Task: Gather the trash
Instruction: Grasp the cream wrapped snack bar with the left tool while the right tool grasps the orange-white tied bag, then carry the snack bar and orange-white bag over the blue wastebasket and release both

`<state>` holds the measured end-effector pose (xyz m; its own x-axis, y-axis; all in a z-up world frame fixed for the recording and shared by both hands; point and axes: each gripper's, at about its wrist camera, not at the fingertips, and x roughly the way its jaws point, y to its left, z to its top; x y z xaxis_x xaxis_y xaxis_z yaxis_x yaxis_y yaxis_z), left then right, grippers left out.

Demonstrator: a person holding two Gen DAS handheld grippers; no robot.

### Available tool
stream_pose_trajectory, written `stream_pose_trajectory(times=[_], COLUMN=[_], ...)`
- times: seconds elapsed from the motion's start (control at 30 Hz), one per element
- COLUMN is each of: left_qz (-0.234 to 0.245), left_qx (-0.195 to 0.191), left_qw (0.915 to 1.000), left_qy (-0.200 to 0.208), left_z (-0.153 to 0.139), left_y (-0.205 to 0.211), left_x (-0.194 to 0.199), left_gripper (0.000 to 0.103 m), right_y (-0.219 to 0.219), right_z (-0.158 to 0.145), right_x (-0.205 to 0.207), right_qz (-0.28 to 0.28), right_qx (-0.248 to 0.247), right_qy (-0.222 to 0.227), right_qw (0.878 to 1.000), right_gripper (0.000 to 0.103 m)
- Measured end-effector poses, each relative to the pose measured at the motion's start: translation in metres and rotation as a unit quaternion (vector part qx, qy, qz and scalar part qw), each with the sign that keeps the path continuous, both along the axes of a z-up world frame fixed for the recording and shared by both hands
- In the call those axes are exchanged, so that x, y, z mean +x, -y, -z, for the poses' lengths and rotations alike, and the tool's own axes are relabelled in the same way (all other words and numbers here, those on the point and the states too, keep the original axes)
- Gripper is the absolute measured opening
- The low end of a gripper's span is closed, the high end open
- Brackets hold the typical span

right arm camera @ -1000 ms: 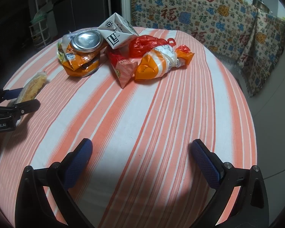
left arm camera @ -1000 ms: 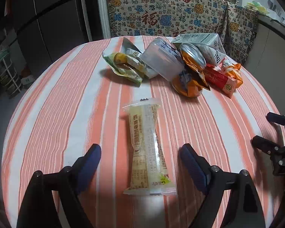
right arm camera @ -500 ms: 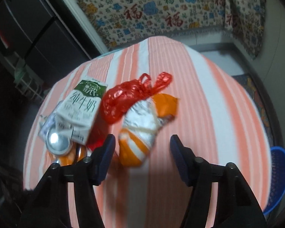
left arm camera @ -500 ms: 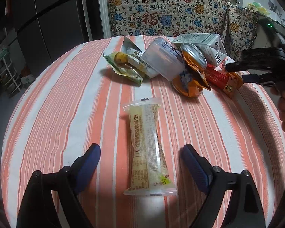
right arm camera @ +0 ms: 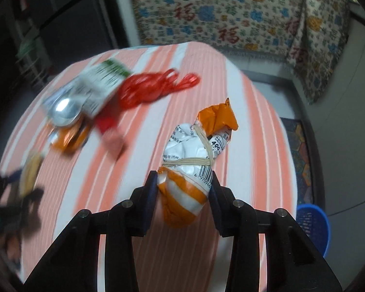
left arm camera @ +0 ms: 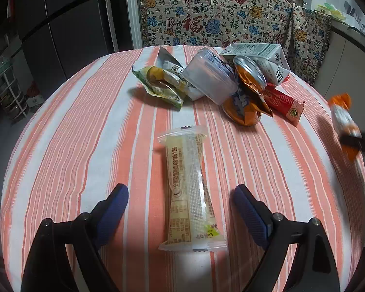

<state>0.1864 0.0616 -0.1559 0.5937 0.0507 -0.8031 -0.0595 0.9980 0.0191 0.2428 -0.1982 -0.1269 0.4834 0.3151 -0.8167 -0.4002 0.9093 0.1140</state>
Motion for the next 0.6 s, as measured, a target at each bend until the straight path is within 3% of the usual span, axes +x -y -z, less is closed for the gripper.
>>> stream_pose_trajectory(times=[0.17, 0.27, 0.4, 0.6], left_qz=[0.000, 0.000, -0.001, 0.005], left_qx=[0.000, 0.000, 0.000, -0.007], left_qw=[1.0000, 1.0000, 1.0000, 1.0000], left_qy=[0.000, 0.000, 0.000, 0.000], left_z=[0.000, 0.000, 0.000, -0.001], left_y=[0.001, 0.001, 0.001, 0.000], left_x=[0.000, -0.001, -0.001, -0.003], left_gripper=[0.091, 0.091, 0.091, 0.091], right_y=[-0.044, -0.068, -0.075, -0.083], right_z=[0.012, 0.025, 0.029, 0.033], right_x=[-0.045, -0.040, -0.031, -0.031], right_qz=[-0.107, -0.120, -0.117, -0.121], right_qx=[0.022, 0.005, 0.002, -0.023], right_qy=[0.013, 0.028, 0.037, 0.041], right_qw=[0.994, 0.992, 0.992, 0.992], right_gripper=[0.041, 0.045, 0.071, 0.084])
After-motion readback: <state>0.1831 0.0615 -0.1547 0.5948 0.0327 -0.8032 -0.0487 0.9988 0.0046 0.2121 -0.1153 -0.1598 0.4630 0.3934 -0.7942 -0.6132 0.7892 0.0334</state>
